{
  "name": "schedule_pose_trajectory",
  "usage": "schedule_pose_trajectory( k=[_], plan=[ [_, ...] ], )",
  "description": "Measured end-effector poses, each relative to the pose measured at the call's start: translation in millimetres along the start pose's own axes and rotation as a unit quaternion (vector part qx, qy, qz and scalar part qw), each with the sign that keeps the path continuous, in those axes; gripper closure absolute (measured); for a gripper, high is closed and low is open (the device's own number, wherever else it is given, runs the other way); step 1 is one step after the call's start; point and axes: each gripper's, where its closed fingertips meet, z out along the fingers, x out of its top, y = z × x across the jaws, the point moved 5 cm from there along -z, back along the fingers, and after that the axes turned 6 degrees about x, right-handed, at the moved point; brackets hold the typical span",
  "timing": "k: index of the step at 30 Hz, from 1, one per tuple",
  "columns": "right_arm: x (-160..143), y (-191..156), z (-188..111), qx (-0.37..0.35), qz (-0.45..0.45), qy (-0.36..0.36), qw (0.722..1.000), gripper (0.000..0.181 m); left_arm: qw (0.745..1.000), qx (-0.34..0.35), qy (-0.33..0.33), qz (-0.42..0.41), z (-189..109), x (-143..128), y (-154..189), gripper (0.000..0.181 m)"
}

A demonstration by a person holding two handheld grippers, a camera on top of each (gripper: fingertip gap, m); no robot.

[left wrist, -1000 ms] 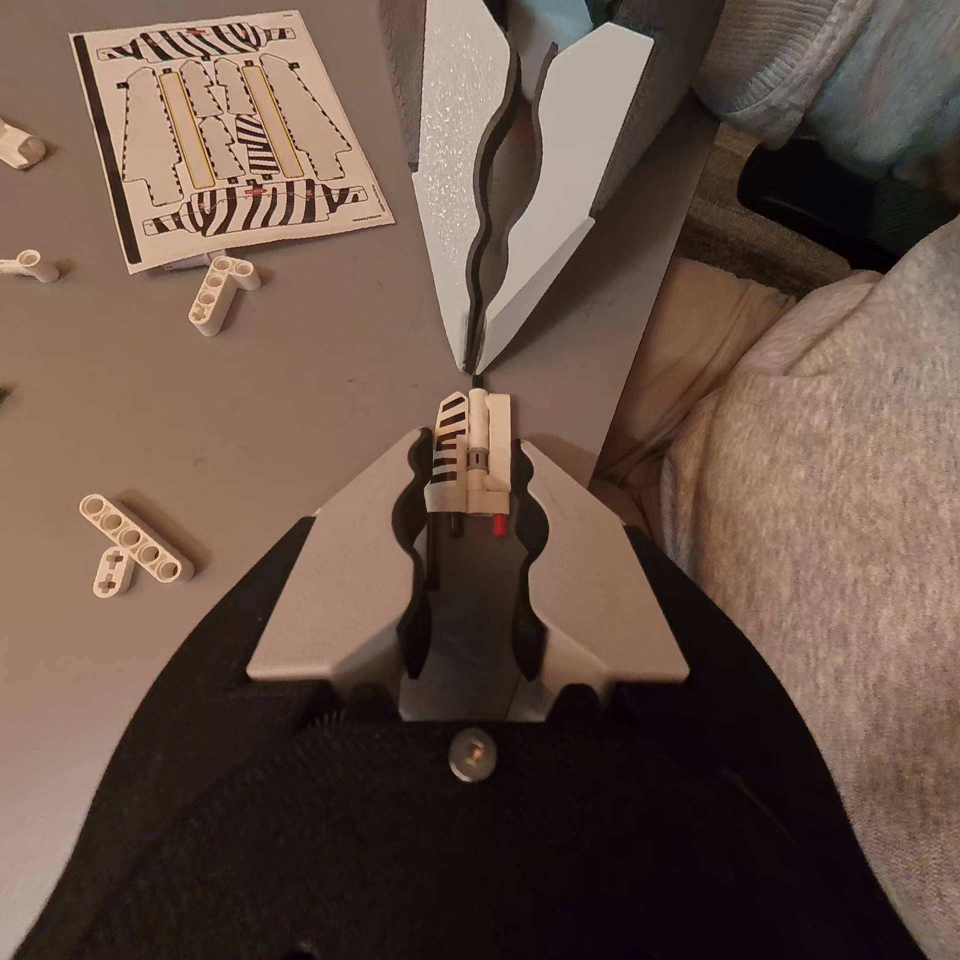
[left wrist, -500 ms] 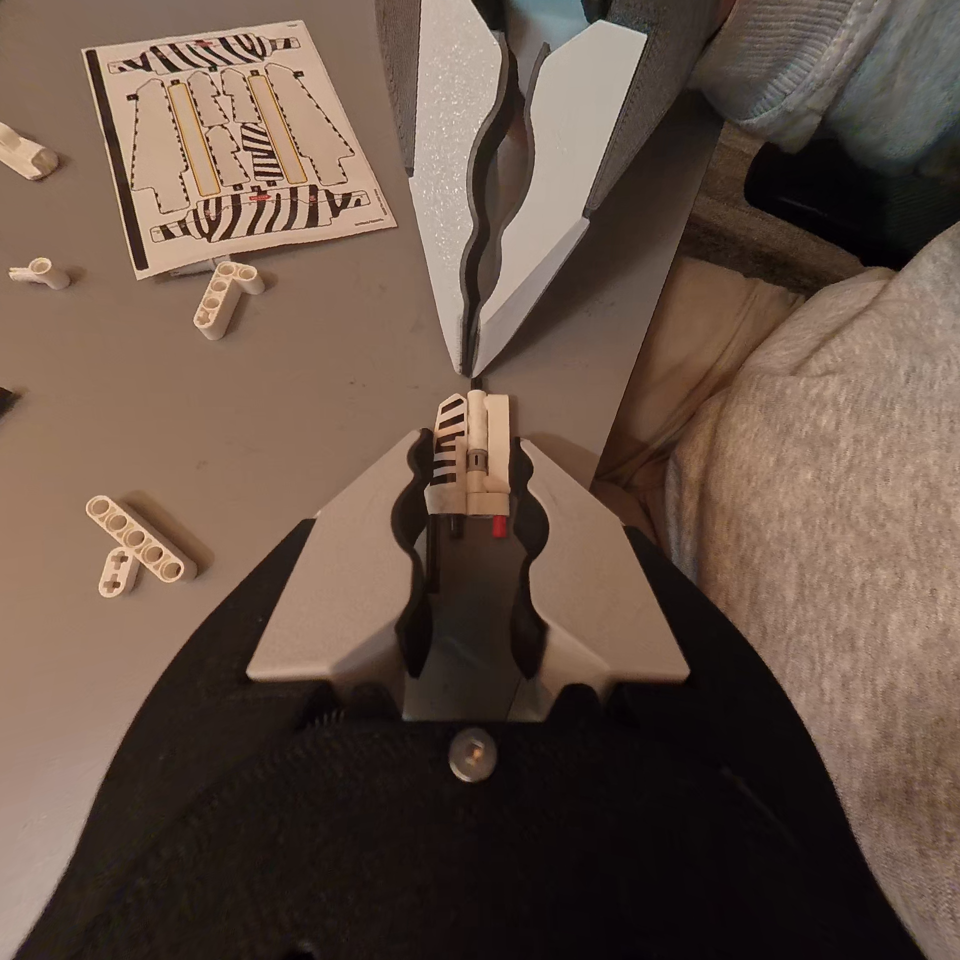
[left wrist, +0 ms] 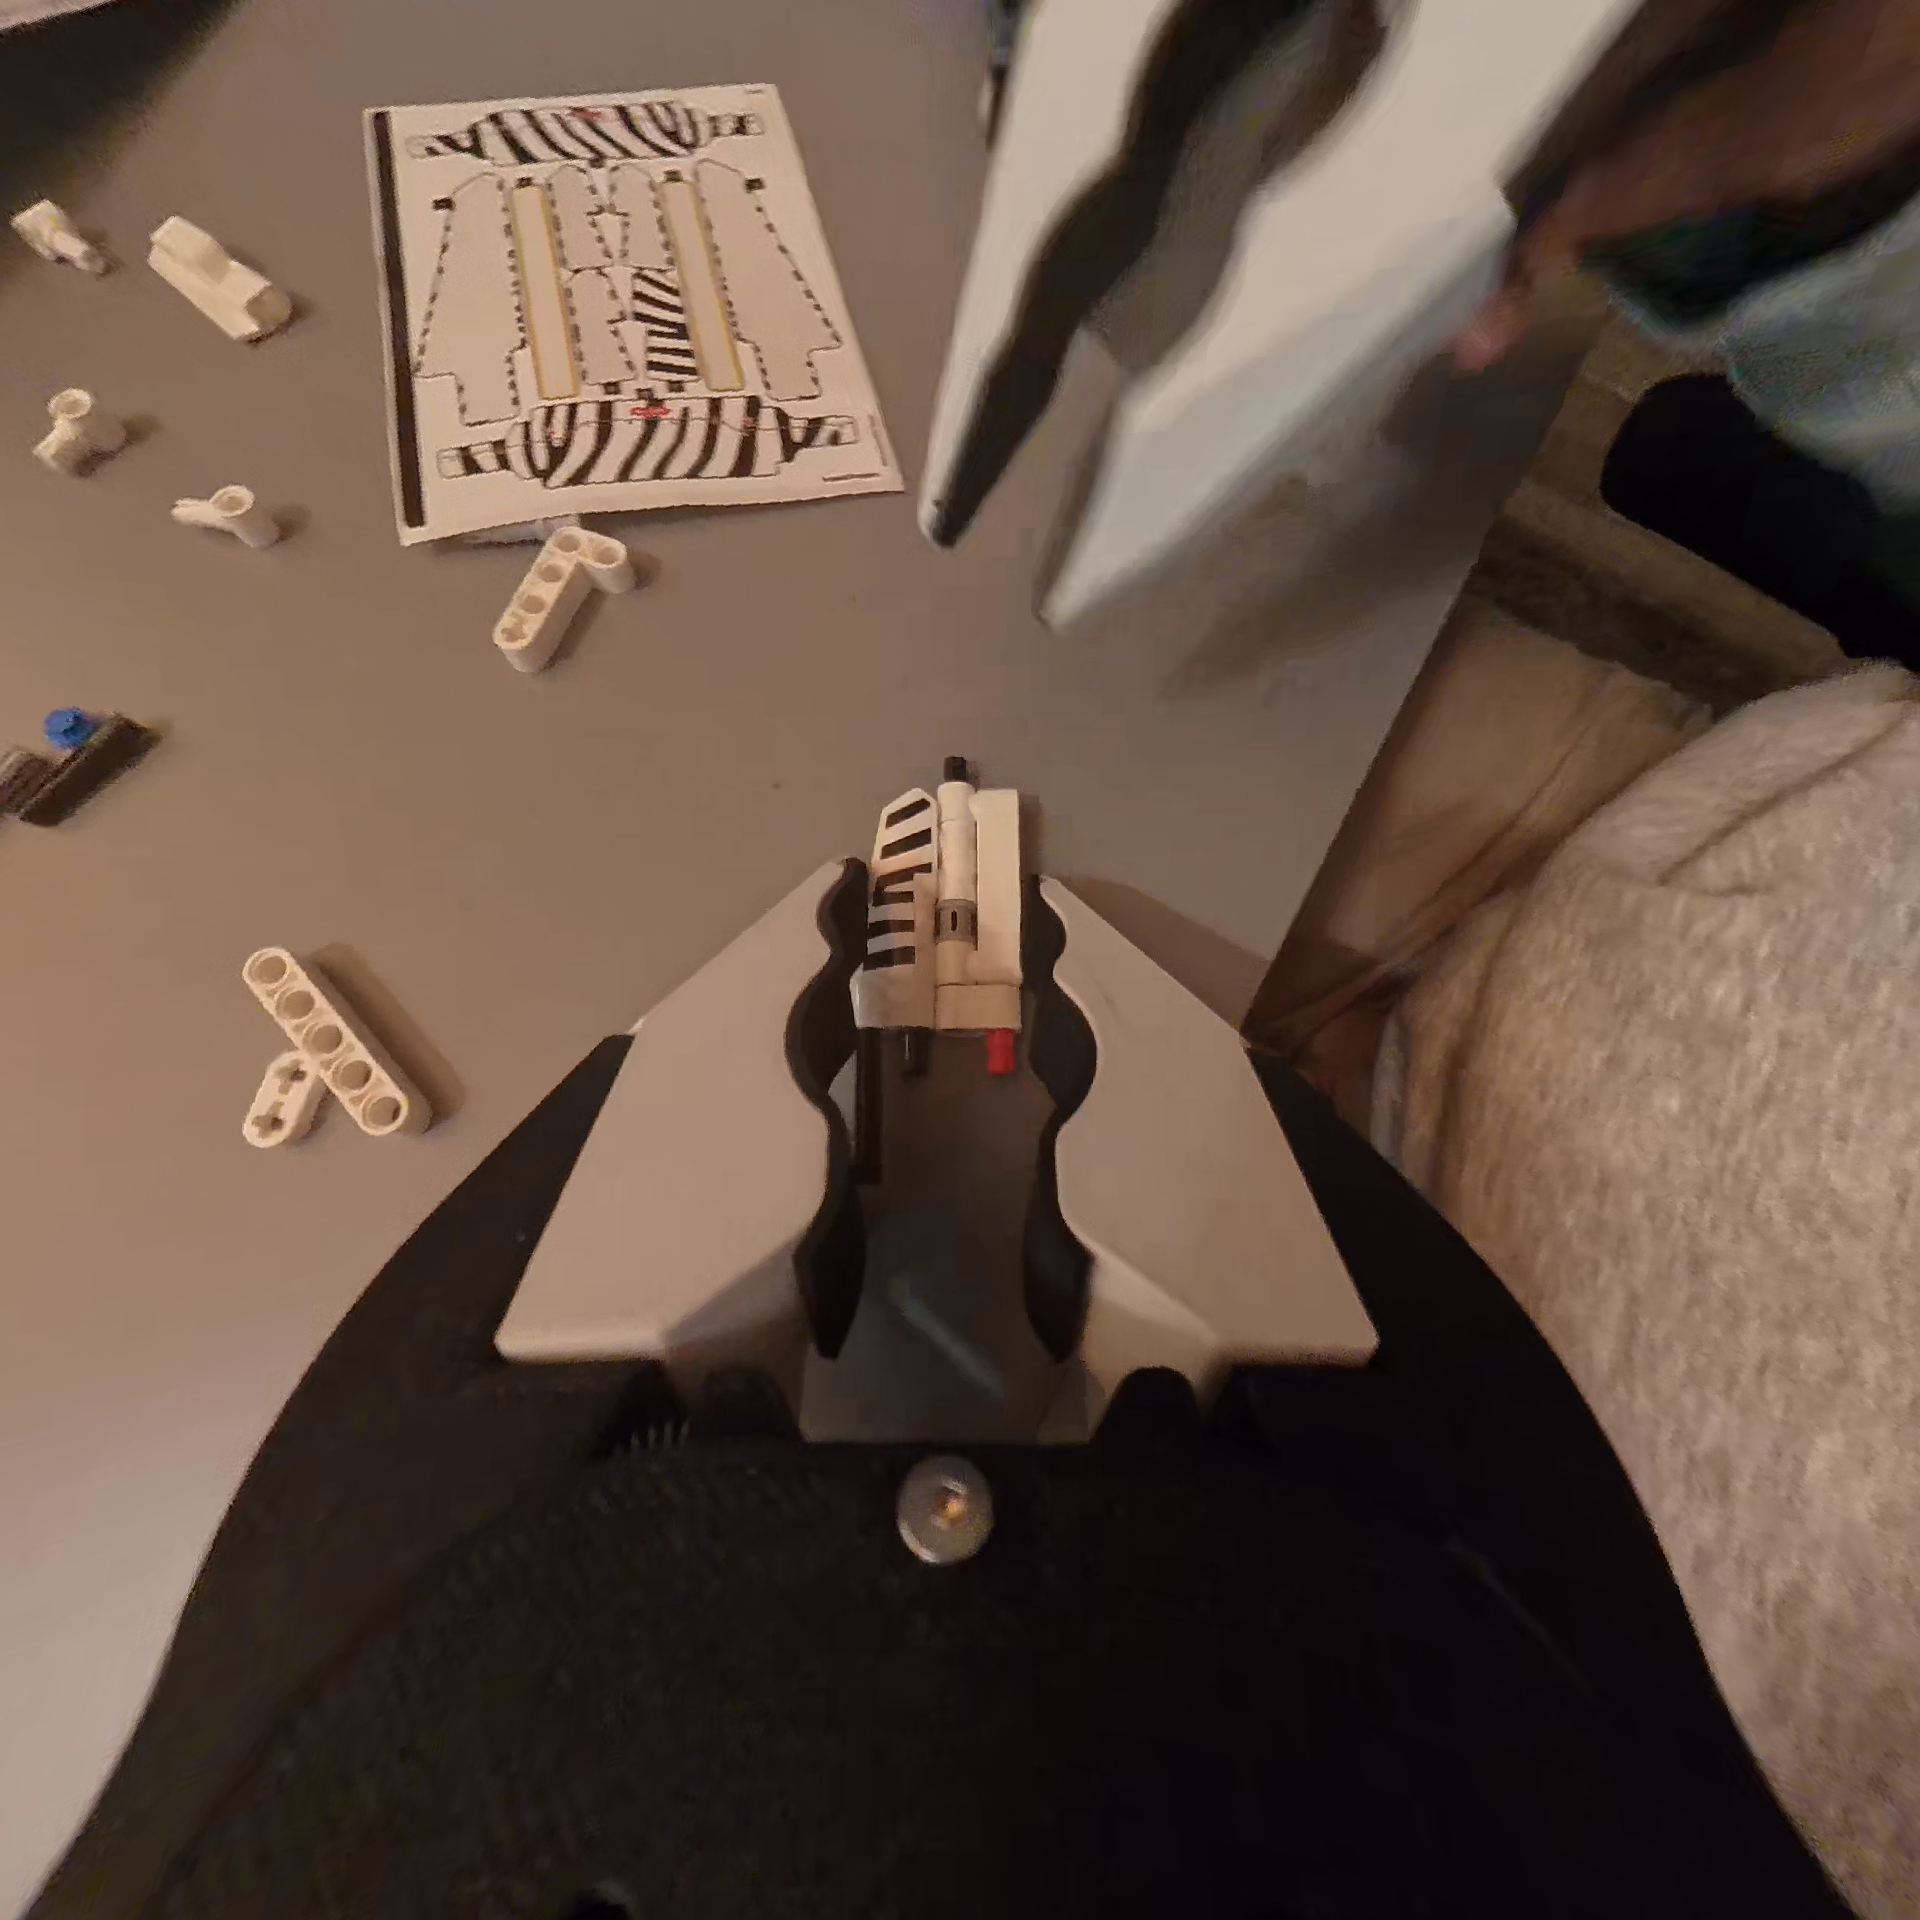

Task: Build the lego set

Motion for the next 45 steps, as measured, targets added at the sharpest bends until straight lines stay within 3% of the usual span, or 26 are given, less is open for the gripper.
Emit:
schedule_pose_trajectory(
  k=[4,6,8,13,18,26,35,38,45],
  plan=[
    [-23,-12,12,-0.067,0.049,0.004,0.997,0.128,0.997,0.011,0.014,-0.069,2,6,-7,0.146],
    [-22,-19,18,-0.103,0.073,0.009,0.992,0.119,0.994,-0.01,0.033,-0.107,-1,11,-7,0.131],
    [-15,-27,26,-0.113,0.095,0.044,0.988,0.116,0.988,-0.022,0.059,-0.139,-10,16,-10,0.128],
    [-18,-24,47,-0.143,0.123,0.019,0.982,0.098,0.984,0.0,0.074,-0.162,-30,10,-28,0.142],
    [-18,-21,54,-0.18,0.104,-0.011,0.978,0.106,0.982,-0.001,0.055,-0.179,-25,-8,-31,0.15],
    [-20,-20,51,-0.205,0.108,-0.047,0.972,0.112,0.987,-0.012,0.034,-0.157,-25,-13,-22,0.16],
    [-19,-26,43,-0.167,0.155,-0.061,0.972,0.116,0.979,-0.061,0.031,-0.194,-21,-9,-2,0.162],
    [-17,-23,39,-0.174,0.14,-0.085,0.971,0.107,0.976,-0.079,0.035,-0.202,-22,-8,-1,0.162],
    [1,-17,43,-0.149,0.124,-0.127,0.973,0.109,0.966,-0.098,0.089,-0.224,-38,-5,-17,0.168]
  ],
)
